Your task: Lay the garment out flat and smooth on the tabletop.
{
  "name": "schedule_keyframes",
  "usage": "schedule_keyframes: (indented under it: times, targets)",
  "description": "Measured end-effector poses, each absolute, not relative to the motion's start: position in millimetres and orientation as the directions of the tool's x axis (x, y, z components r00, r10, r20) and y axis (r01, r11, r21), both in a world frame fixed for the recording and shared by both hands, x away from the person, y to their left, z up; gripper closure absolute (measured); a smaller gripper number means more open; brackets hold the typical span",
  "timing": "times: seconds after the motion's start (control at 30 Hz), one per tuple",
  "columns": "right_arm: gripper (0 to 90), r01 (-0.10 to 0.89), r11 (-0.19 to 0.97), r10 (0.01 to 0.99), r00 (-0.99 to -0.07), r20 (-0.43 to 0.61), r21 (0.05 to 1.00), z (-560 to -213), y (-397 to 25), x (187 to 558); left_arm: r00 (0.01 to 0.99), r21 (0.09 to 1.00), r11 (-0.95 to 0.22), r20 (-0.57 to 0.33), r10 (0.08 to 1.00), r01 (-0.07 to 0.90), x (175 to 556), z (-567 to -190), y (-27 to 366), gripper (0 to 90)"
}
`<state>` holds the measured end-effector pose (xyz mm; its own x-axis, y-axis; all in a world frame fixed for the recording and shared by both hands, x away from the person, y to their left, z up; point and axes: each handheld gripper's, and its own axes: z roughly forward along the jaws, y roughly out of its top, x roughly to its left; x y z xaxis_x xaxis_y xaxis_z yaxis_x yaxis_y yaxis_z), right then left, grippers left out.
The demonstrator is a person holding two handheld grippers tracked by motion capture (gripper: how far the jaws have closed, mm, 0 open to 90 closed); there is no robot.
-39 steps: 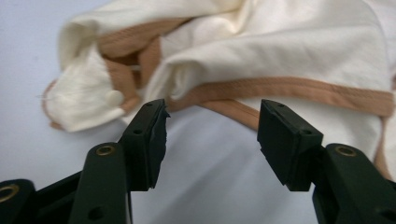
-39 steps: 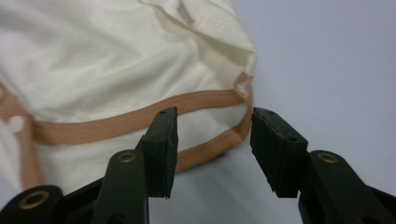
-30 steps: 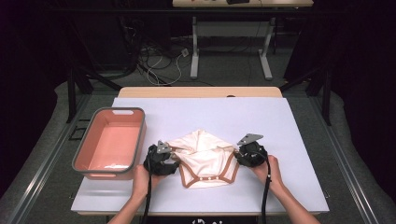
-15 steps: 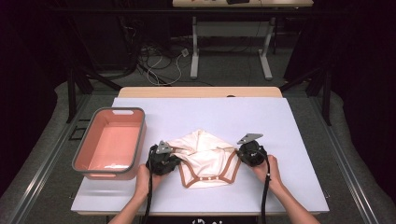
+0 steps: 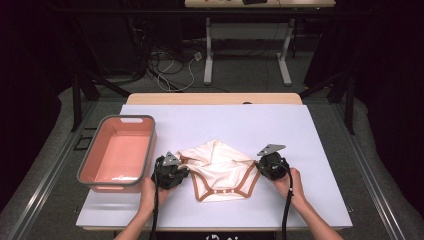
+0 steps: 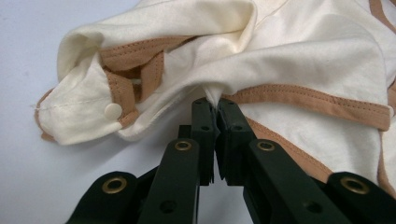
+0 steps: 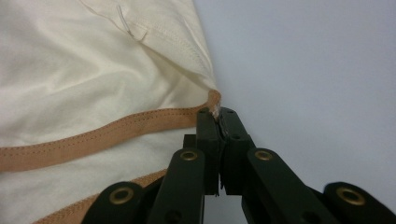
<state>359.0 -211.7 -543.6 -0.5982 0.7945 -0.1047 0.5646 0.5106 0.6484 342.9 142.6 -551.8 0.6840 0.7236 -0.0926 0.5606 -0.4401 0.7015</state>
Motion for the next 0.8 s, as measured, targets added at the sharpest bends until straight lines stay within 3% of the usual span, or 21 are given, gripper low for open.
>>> schedule_keyframes:
  times: [0.53, 0.57, 0.6, 0.63, 0.7, 0.73, 0.8]
  targets:
    - [86.6, 0.579, 0.491, 0.816, -0.567, -0.111, 0.65, -542.2, -217.2, 356.6, 0.661, 0.701, -0.441, -0.058, 0.748, 0.561, 340.7, -547.2, 145.9, 86.3]
    - [80.5, 0.583, 0.498, 0.813, -0.572, -0.111, 0.642, -543.3, -216.9, 357.2, 0.662, 0.691, -0.453, -0.049, 0.748, 0.563, 340.9, -547.8, 145.3, 85.9]
    - [80.5, 0.583, 0.498, 0.813, -0.572, -0.111, 0.642, -543.3, -216.9, 357.2, 0.662, 0.689, -0.457, -0.045, 0.749, 0.563, 340.5, -548.5, 144.4, 85.9]
    - [70.9, 0.582, 0.494, 0.812, -0.574, -0.105, 0.646, -542.8, -217.0, 356.6, 0.661, 0.687, -0.457, -0.045, 0.749, 0.565, 339.8, -548.6, 143.9, 84.0]
    - [68.1, 0.581, 0.494, 0.812, -0.575, -0.104, 0.647, -541.8, -217.3, 356.0, 0.668, 0.68, -0.475, -0.03, 0.743, 0.559, 338.6, -547.3, 143.3, 82.3]
    - [57.2, 0.576, 0.493, 0.809, -0.58, -0.1, 0.652, -539.6, -217.5, 354.4, 0.674, 0.682, -0.48, -0.026, 0.738, 0.552, 336.3, -545.3, 143.0, 78.1]
    - [52.0, 0.572, 0.493, 0.803, -0.59, -0.089, 0.655, -537.6, -217.5, 352.4, 0.681, 0.682, -0.491, -0.015, 0.732, 0.543, 333.0, -542.6, 141.8, 72.6]
